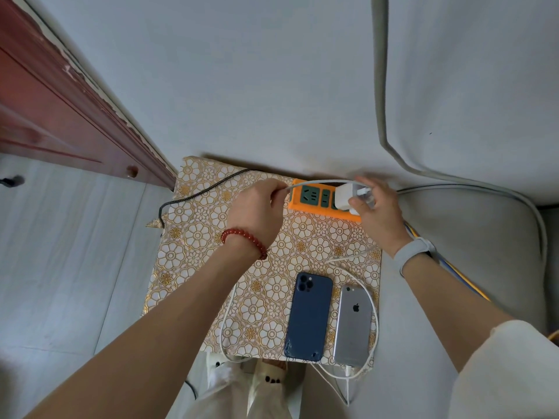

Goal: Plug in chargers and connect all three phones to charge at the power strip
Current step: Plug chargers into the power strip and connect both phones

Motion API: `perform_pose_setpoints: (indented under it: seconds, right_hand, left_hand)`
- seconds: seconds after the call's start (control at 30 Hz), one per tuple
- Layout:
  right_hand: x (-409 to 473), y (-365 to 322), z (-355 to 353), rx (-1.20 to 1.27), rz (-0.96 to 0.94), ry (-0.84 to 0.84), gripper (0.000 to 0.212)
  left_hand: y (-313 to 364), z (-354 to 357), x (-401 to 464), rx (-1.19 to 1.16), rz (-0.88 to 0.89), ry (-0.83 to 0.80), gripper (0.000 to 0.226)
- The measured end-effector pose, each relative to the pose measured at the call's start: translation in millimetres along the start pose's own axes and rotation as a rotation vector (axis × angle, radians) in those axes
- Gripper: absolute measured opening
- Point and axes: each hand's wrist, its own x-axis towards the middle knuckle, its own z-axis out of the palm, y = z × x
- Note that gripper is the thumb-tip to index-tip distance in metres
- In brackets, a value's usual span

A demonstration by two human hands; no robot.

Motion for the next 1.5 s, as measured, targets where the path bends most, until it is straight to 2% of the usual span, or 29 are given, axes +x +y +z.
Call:
perform_pose_setpoints:
  seconds: [0.3,0.47,0.6,0.8,0.9,1.0,1.07,1.13,1.17,1.23,1.3,1.33,1.37,1.43,1.5]
  right_hand:
    - [-5,-3,4,-0.463,-0.135,0.076,0.040]
    - [8,-10,9,-0.584,-0.176,-0.012,0.041]
    - [10,-4,11,-0.554,-0.187,-0.015,0.041]
    - [6,-14,12,-0.668,-0.169,-0.011,0.036]
    - [-7,-18,16,-0.728,-0.162,-0.006,0.050]
    - [-34,-22,17,-0.674,-0.181,0.028,0.067]
    - [-63,-24,17,-0.550,-0.273,0.106,0.059]
    - [-107,-23,22,-0.256,-0.336,0.174,0.047]
    - [-134,-20,28,-0.101,-0.300,0.176,0.042]
    - [-185,-16,41,0.116,-0.091,0.048,0.041]
    - [-230,-12,51,0.246,0.154,-0.298,0.052]
    - [-249,-10,55,0.276,0.206,-0.490,0.058]
    - [-265,-8,58,0.282,0.199,-0.651,0.059]
    - [-288,-7,61,0.224,0.138,-0.838,0.052]
    - [-297,-7,58,0.116,0.078,-0.849,0.035]
  left_hand:
    - [-7,-7,3,0.023,-0.058,-0.001,0.018]
    - [-11,-8,6,0.030,-0.066,0.015,0.020]
    - [-17,-14,3,0.019,-0.070,0.004,0.019]
    - [-36,-17,-26,-0.103,-0.195,-0.163,0.012]
    - [-55,-20,-63,-0.166,-0.279,-0.293,0.015]
    - [-74,-21,-109,-0.193,-0.397,-0.417,0.015]
    - [-81,-22,-134,-0.202,-0.468,-0.497,0.012]
    - [-83,-24,-152,-0.193,-0.519,-0.550,0.008]
    - [-82,-25,-159,-0.225,-0.556,-0.553,0.007]
    - [-74,-30,-167,-0.396,-0.660,-0.529,0.011]
    - [-61,-39,-166,-0.716,-0.762,-0.473,0.015]
    - [-54,-45,-164,-0.888,-0.777,-0.448,0.019]
    - [-47,-51,-160,-1.036,-0.766,-0.434,0.023]
    - [-32,-61,-152,-1.195,-0.722,-0.429,0.027]
    - [-18,-68,-148,-1.228,-0.685,-0.404,0.023]
